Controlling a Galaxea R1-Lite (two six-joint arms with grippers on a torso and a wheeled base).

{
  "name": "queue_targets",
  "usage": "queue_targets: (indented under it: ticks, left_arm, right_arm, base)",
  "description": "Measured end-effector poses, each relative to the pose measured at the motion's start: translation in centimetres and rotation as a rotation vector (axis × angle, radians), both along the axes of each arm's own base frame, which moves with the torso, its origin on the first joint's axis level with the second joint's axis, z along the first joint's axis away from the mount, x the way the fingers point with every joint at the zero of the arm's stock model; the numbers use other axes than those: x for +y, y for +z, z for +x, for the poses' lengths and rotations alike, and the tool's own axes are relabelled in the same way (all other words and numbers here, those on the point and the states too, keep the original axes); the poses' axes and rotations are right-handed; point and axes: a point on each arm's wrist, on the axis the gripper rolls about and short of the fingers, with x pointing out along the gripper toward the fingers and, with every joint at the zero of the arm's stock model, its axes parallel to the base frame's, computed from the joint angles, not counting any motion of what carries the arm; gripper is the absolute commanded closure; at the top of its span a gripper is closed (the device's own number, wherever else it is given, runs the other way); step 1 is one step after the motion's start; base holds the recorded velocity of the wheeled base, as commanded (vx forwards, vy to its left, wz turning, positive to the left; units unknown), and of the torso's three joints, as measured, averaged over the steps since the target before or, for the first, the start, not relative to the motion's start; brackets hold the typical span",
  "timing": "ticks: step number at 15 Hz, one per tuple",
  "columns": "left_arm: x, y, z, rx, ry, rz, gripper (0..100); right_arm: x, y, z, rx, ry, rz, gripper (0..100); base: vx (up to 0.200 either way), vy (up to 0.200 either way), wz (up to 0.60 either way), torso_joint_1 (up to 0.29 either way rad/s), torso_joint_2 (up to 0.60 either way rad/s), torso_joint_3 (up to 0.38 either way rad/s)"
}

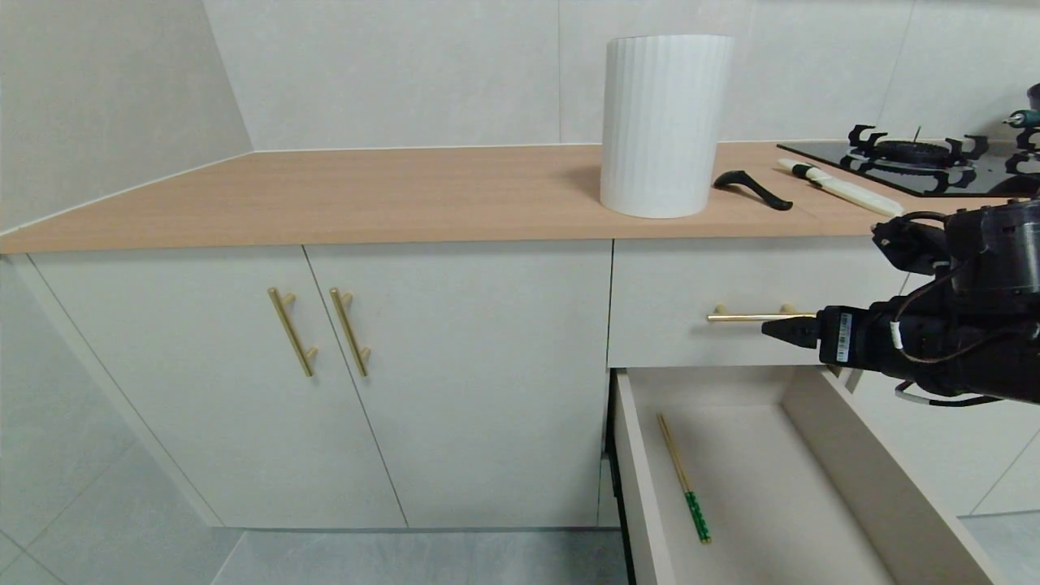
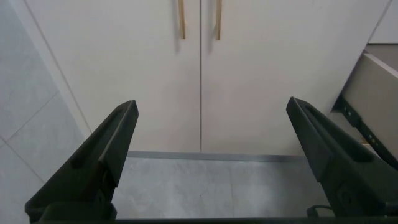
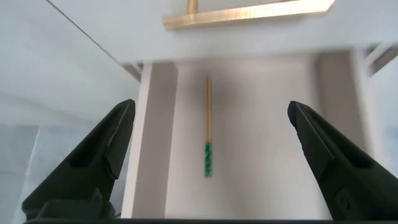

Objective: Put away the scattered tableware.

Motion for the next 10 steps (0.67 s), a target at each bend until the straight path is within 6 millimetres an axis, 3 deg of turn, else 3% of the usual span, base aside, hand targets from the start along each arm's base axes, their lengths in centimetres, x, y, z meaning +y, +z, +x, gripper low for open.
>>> queue_targets:
  ticks: [5, 10]
  left_arm:
    - [0.0, 0.0, 0.0, 0.001, 0.000, 0.000, 0]
    - [0.0, 0.0, 0.0, 0.001, 0.000, 0.000, 0]
  right_arm:
    - [-0.3, 0.5, -0.8, -0.025, 0.008, -0.013, 0]
    - [-0.1, 1.7, 0.1, -0.145, 0.059, -0.074, 0]
  base:
    - [0.000, 0.000, 0.00, 0.061, -0.21, -0.208]
    - [0.000, 0.000, 0.00, 0.175, -0.52, -0.297]
